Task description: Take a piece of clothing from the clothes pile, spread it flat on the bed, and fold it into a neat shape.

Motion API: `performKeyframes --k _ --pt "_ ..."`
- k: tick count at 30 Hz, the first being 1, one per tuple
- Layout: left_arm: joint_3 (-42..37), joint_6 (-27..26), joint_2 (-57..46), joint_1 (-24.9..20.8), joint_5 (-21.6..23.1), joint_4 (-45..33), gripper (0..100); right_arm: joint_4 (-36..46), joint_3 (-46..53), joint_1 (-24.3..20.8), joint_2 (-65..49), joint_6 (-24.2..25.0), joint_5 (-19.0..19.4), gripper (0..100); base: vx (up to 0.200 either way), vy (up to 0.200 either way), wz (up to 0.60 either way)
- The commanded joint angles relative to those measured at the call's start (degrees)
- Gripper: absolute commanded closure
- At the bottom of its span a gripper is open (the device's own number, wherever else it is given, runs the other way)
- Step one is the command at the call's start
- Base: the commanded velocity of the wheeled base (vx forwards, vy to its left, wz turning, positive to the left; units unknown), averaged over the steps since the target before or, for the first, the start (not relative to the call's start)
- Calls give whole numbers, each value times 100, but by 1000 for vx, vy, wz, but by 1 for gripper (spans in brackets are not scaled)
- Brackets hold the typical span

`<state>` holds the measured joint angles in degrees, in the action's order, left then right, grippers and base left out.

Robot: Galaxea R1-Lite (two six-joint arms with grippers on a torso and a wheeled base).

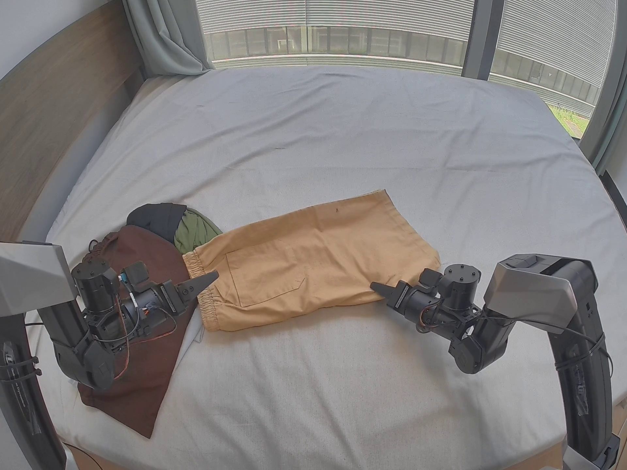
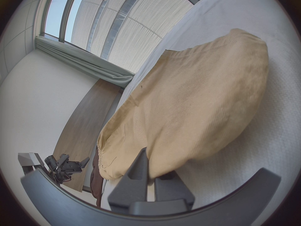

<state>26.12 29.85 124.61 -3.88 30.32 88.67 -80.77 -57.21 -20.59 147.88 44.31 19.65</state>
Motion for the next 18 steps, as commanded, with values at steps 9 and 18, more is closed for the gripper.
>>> performKeyframes --k 9,18 --pt "-46 -32 46 -43 0 1 0 -536 1247 -68 -524 -28 4 100 0 0 0" --pt "-81 -261 46 -87 0 1 0 -747 2153 -77 -752 -230 -5 100 0 0 0"
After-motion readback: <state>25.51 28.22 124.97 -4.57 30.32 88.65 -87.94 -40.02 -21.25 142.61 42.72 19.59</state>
